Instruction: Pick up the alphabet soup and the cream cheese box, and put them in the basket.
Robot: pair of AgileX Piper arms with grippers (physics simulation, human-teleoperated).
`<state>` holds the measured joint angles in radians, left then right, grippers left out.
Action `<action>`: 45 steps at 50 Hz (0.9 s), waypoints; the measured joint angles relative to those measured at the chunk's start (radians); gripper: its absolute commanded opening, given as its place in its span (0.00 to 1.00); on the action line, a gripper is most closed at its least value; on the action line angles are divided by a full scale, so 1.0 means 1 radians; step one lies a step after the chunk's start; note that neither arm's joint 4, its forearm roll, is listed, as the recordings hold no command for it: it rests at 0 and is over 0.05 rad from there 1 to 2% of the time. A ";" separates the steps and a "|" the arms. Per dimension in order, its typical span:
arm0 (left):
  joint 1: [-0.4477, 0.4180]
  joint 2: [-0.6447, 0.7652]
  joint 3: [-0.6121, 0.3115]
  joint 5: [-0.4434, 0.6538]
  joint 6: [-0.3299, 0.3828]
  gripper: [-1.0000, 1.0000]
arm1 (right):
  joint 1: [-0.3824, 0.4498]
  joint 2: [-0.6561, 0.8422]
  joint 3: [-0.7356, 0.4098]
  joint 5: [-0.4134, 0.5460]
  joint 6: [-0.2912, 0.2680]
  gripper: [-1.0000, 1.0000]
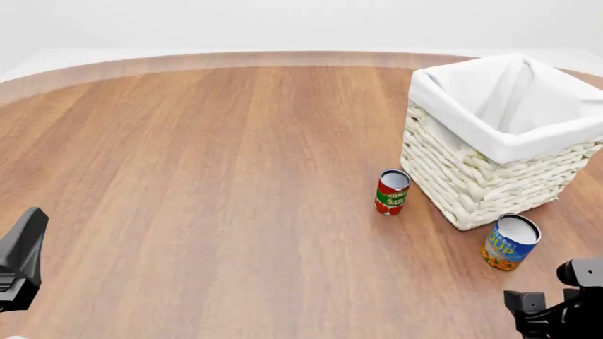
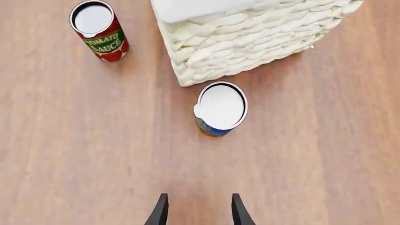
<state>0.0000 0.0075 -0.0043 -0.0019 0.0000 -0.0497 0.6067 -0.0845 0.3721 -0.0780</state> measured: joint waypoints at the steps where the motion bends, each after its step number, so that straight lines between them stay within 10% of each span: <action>1: 0.000 0.000 0.000 0.000 0.000 1.00 | -0.002 0.006 0.007 -0.012 -0.001 1.00; 45: 0.000 0.000 0.000 0.000 0.000 1.00 | -0.023 0.223 0.083 -0.300 0.006 1.00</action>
<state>0.0000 0.0075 -0.0043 -0.0019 0.0000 -0.0731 0.8300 -0.0012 0.0717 -0.0721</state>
